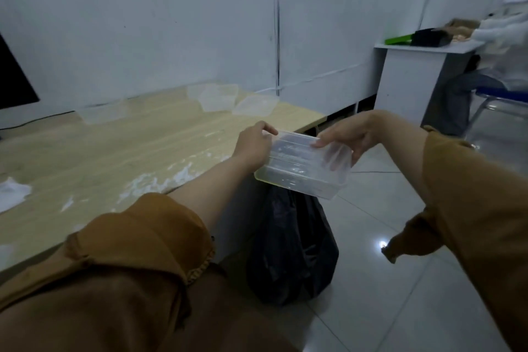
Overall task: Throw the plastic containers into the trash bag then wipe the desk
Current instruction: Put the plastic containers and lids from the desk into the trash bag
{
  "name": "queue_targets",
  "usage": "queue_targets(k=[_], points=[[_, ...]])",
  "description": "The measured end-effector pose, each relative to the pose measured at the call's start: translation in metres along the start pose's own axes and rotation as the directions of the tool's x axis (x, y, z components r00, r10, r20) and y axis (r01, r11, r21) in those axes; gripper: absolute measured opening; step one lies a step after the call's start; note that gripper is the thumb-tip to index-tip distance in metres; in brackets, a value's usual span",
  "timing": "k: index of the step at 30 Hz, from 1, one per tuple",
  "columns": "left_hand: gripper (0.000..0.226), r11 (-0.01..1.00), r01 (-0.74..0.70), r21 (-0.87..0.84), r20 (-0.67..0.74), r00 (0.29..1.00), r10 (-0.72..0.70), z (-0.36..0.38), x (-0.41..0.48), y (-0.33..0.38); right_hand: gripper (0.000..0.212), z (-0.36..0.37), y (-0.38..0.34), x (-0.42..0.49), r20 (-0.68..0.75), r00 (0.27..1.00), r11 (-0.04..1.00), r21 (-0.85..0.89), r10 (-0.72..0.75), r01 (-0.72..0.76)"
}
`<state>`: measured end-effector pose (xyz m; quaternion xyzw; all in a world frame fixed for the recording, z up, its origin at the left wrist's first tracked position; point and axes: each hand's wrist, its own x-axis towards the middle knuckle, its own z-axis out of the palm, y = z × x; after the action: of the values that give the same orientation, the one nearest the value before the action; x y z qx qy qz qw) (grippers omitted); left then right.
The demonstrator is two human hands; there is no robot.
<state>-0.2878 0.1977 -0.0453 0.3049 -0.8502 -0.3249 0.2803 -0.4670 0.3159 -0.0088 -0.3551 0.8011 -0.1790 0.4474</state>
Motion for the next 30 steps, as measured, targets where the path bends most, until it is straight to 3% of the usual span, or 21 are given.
queue_targets(k=[5, 8, 10, 12, 15, 18, 21, 23, 25, 30], points=[[0.025, 0.999, -0.034, 0.007, 0.175, 0.984, 0.032, 0.035, 0.0, 0.003, 0.019, -0.011, 0.04, 0.001, 0.073, 0.996, 0.999, 0.004, 0.052, -0.052], [0.039, 1.0, -0.029, 0.006, 0.291, 0.956, 0.026, 0.05, 0.001, -0.005, 0.021, -0.015, 0.054, 0.003, 0.063, 0.99, 0.992, -0.001, 0.124, -0.125], [0.051, 0.993, -0.079, 0.092, 0.432, 0.901, 0.032, 0.056, -0.002, -0.015, 0.02, -0.018, 0.065, 0.004, 0.049, 0.978, 0.979, -0.022, 0.201, -0.201], [0.058, 0.95, -0.211, 0.232, 0.599, 0.8, 0.032, 0.06, -0.006, -0.026, 0.018, -0.019, 0.078, 0.007, 0.051, 0.961, 0.962, -0.048, 0.272, -0.27], [0.069, 0.711, -0.509, 0.485, 0.71, 0.704, 0.019, 0.064, -0.011, -0.038, 0.017, -0.015, 0.091, 0.012, 0.058, 0.937, 0.938, -0.053, 0.345, -0.343], [0.079, 0.444, -0.698, 0.562, 0.779, 0.627, 0.0, 0.065, -0.015, -0.04, 0.021, -0.003, 0.099, 0.024, 0.016, 0.916, 0.916, -0.039, 0.4, -0.399], [0.087, 0.145, -0.806, 0.574, 0.819, 0.569, -0.078, 0.065, -0.015, -0.04, 0.032, 0.013, 0.104, 0.044, -0.031, 0.9, 0.9, 0.035, 0.435, -0.434], [0.083, -0.004, -0.809, 0.588, 0.796, 0.579, -0.176, 0.065, -0.015, -0.042, 0.041, 0.027, 0.103, 0.058, -0.062, 0.892, 0.89, 0.12, 0.449, -0.44], [0.069, -0.048, -0.792, 0.608, 0.766, 0.602, -0.226, 0.061, -0.014, -0.046, 0.045, 0.043, 0.098, 0.074, -0.065, 0.895, 0.889, 0.171, 0.441, -0.426], [0.056, 0.025, -0.773, 0.633, 0.749, 0.604, -0.273, 0.043, -0.013, -0.051, 0.05, 0.082, 0.072, 0.119, -0.067, 0.92, 0.902, 0.236, 0.387, -0.362]])
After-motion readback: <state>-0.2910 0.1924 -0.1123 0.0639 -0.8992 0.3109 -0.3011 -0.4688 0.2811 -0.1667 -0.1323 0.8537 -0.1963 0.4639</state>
